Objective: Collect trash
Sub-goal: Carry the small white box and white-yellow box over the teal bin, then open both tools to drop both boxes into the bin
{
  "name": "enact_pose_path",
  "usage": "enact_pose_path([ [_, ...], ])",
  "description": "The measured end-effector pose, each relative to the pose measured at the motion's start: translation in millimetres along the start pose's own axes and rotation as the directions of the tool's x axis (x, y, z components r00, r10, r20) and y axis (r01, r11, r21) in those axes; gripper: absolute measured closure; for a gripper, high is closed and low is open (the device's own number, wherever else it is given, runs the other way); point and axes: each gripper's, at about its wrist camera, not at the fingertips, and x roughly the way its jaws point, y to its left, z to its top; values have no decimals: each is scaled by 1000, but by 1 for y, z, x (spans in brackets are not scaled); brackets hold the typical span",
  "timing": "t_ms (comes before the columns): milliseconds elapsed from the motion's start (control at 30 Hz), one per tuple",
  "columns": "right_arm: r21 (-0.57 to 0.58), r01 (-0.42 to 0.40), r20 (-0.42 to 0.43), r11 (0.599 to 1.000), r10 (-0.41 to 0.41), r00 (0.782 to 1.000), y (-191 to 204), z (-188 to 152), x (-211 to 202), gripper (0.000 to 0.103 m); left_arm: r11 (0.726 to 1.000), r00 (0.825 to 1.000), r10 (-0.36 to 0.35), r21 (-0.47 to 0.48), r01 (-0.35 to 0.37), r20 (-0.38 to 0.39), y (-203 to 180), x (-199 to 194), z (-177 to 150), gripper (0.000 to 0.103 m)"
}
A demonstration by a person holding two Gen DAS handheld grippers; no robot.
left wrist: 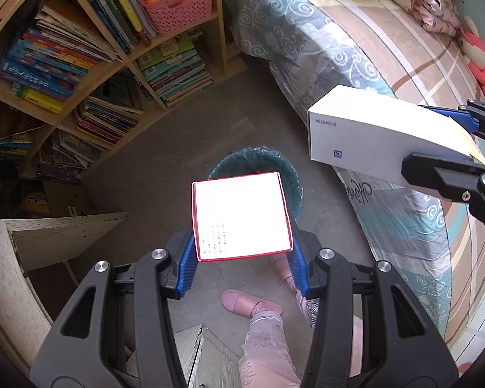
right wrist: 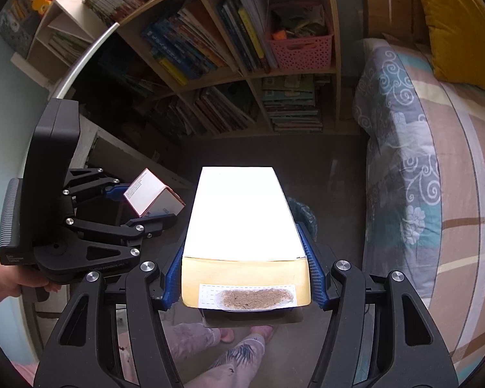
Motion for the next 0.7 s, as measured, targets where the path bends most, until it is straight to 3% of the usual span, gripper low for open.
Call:
enact_pose_path([
  [267,94,-21,-52,995,26,998,-25,-19,45,42,1000,998,-6,27,8,-65,-6,49,0,58],
  [700,152,-61,-45,987,69,997,-48,-20,81,42,999,994,-22,38,27,-110,-13,100,-1,58],
])
